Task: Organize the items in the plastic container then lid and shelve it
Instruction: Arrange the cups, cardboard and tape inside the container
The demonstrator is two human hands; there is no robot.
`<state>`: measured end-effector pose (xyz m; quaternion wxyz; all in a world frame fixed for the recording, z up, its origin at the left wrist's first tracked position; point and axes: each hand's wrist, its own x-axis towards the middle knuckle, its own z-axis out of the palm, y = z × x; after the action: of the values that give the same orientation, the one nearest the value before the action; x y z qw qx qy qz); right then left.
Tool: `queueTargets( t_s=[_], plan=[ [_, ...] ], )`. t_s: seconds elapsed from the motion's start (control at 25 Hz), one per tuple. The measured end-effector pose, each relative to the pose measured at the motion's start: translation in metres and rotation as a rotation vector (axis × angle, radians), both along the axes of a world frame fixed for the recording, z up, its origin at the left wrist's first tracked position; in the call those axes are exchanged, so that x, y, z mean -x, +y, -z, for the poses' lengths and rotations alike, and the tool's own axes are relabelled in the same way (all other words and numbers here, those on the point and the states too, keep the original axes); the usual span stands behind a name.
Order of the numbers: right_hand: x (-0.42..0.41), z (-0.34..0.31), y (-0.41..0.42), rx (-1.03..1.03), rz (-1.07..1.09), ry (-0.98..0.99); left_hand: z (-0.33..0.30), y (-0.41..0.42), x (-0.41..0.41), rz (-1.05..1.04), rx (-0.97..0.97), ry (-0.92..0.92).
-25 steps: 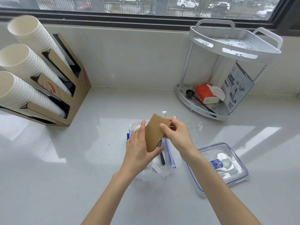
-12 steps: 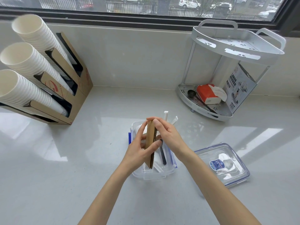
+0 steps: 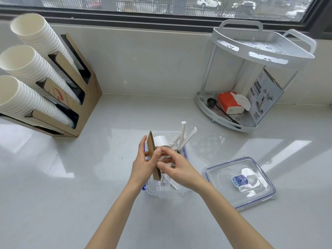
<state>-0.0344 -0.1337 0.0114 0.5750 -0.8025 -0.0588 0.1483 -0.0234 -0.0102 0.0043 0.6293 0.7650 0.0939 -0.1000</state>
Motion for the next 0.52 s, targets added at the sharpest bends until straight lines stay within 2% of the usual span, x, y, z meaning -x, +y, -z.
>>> queueTargets(
  t_s=[0.28, 0.52],
  plan=[
    [0.005, -0.003, 0.005, 0.034, 0.001, 0.033, 0.011, 0.000, -0.005, 0.007, -0.045, 0.006],
    [0.010, -0.008, 0.008, 0.030, 0.048, 0.015, 0.017, -0.001, -0.007, 0.036, -0.201, -0.057]
  ],
)
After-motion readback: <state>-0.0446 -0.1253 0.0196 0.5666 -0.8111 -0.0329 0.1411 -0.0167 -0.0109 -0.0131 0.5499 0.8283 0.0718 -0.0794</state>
